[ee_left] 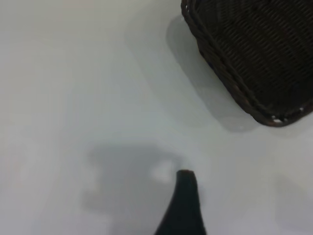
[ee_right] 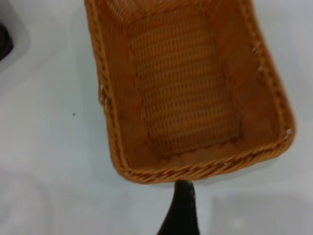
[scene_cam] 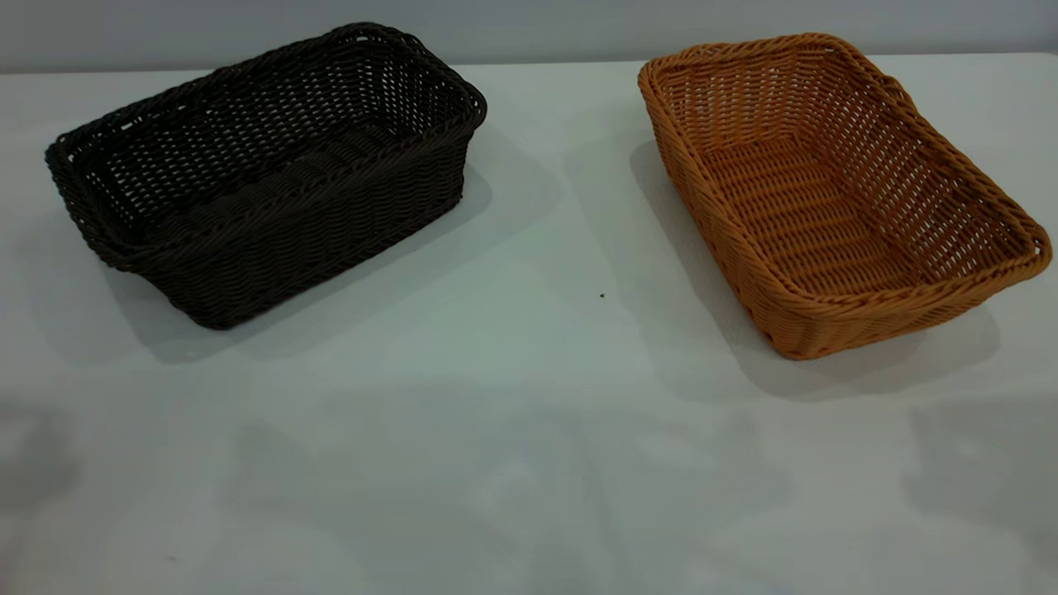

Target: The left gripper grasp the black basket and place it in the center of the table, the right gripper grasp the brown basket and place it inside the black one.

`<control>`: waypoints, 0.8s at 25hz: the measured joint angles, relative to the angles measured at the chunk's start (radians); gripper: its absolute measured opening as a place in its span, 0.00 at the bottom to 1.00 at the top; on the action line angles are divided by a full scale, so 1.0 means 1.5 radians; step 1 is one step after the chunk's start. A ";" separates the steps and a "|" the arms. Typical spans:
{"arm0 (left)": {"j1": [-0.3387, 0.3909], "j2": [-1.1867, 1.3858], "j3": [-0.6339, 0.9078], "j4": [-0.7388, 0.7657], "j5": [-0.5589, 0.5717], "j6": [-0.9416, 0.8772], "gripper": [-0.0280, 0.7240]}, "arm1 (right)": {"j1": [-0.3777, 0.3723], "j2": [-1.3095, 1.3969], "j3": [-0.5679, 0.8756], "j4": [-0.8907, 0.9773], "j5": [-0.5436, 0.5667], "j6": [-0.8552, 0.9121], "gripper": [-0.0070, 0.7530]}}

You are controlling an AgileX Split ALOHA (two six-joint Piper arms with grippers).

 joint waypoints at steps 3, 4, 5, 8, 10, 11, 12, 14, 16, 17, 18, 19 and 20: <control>0.000 0.078 -0.013 -0.032 -0.040 -0.012 0.82 | 0.000 0.038 -0.014 0.072 -0.001 -0.054 0.78; 0.000 0.106 -0.020 -0.041 -0.051 -0.021 0.82 | 0.000 0.049 -0.019 0.093 -0.001 -0.070 0.78; 0.000 0.136 -0.026 -0.046 -0.060 -0.032 0.82 | 0.000 0.057 -0.024 0.110 -0.001 -0.085 0.78; 0.000 0.222 -0.052 -0.051 -0.089 -0.066 0.82 | 0.000 0.088 -0.036 0.160 -0.001 -0.117 0.78; 0.000 0.277 -0.073 -0.051 -0.103 -0.086 0.82 | 0.000 0.110 -0.042 0.195 0.004 -0.123 0.78; 0.000 0.306 -0.086 -0.051 -0.107 -0.094 0.82 | 0.000 0.122 -0.042 0.211 0.007 -0.126 0.78; 0.000 0.332 -0.098 -0.052 -0.108 -0.101 0.82 | 0.000 0.132 -0.043 0.225 0.011 -0.127 0.78; 0.000 0.376 -0.128 -0.052 -0.111 -0.112 0.82 | 0.000 0.158 -0.043 0.255 0.016 -0.127 0.78; 0.000 0.417 -0.154 -0.054 -0.113 -0.116 0.82 | 0.000 0.180 -0.043 0.280 0.016 -0.128 0.78; 0.000 0.432 -0.166 -0.054 -0.116 -0.117 0.82 | 0.000 0.193 -0.043 0.295 0.015 -0.128 0.78; 0.000 0.447 -0.176 -0.055 -0.117 -0.118 0.82 | 0.000 0.208 -0.044 0.312 0.014 -0.128 0.78; 0.000 0.461 -0.182 -0.057 -0.118 -0.118 0.82 | 0.000 0.222 -0.044 0.328 0.013 -0.126 0.78; 0.000 0.470 -0.187 -0.057 -0.118 -0.118 0.82 | 0.000 0.240 -0.044 0.351 0.009 -0.122 0.78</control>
